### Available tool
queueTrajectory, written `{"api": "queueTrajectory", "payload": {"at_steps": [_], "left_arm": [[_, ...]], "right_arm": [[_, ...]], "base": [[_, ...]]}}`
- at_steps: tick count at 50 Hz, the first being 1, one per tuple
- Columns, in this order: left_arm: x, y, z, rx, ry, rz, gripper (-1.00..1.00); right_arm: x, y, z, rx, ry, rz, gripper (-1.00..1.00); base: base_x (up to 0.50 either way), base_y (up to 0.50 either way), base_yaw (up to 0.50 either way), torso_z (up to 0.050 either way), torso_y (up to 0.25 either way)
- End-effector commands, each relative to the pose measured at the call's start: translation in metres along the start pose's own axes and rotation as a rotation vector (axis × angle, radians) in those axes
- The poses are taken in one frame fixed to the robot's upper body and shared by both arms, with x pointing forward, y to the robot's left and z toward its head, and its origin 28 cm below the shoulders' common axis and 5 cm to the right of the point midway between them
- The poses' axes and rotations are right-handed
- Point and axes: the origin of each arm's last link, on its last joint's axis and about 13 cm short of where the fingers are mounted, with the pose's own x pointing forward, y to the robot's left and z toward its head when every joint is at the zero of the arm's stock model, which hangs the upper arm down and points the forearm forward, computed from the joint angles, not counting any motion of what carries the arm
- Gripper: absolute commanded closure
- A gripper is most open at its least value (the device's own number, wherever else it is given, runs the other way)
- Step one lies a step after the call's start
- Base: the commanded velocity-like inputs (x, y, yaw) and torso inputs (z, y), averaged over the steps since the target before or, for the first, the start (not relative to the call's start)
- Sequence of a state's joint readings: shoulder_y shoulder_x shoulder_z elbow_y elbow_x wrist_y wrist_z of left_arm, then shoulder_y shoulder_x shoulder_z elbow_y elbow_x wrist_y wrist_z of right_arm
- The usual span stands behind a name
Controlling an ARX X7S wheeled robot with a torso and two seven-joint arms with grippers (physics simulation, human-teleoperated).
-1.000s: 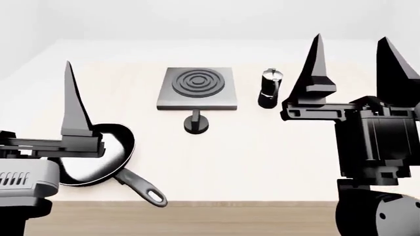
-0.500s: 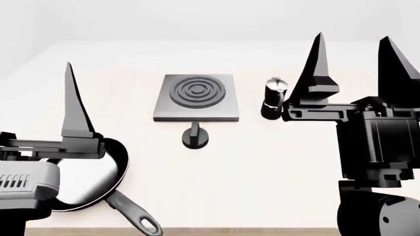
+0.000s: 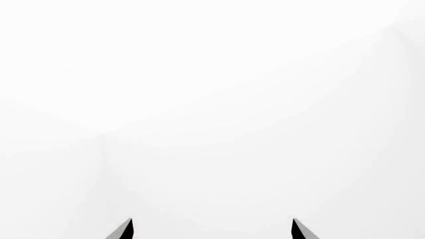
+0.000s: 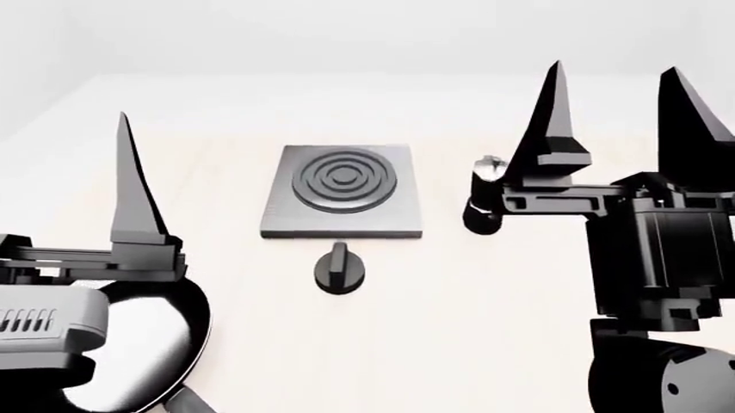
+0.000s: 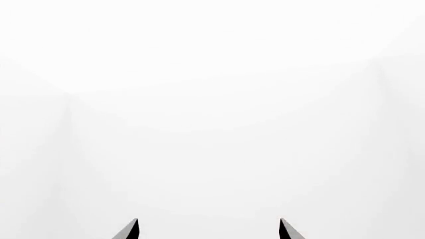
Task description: Turn on the stove and put the moka pot on it.
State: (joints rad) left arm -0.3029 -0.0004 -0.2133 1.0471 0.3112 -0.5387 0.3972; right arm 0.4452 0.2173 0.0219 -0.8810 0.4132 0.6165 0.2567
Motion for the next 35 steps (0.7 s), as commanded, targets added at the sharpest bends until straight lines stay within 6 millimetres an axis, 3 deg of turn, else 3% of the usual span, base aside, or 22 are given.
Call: {"api": "queueTrajectory", "payload": {"at_steps": [1, 35], "left_arm": [[-0.0006, -0.0003, -0.0001, 0.002, 0.001, -0.002, -1.0], [-0.0022, -0.0014, -0.001, 0.002, 0.012, -0.008, -1.0]], "right_arm": [[0.0007, -0.0001, 0.0019, 0.002, 0.001, 0.0, -1.0], [-0.0025, 0.0002, -0.0017, 0.002, 0.005, 0.003, -1.0]], "base": [[0.24, 0.0, 0.0, 0.0, 0.0], [0.28, 0.0, 0.0, 0.0, 0.0]]}}
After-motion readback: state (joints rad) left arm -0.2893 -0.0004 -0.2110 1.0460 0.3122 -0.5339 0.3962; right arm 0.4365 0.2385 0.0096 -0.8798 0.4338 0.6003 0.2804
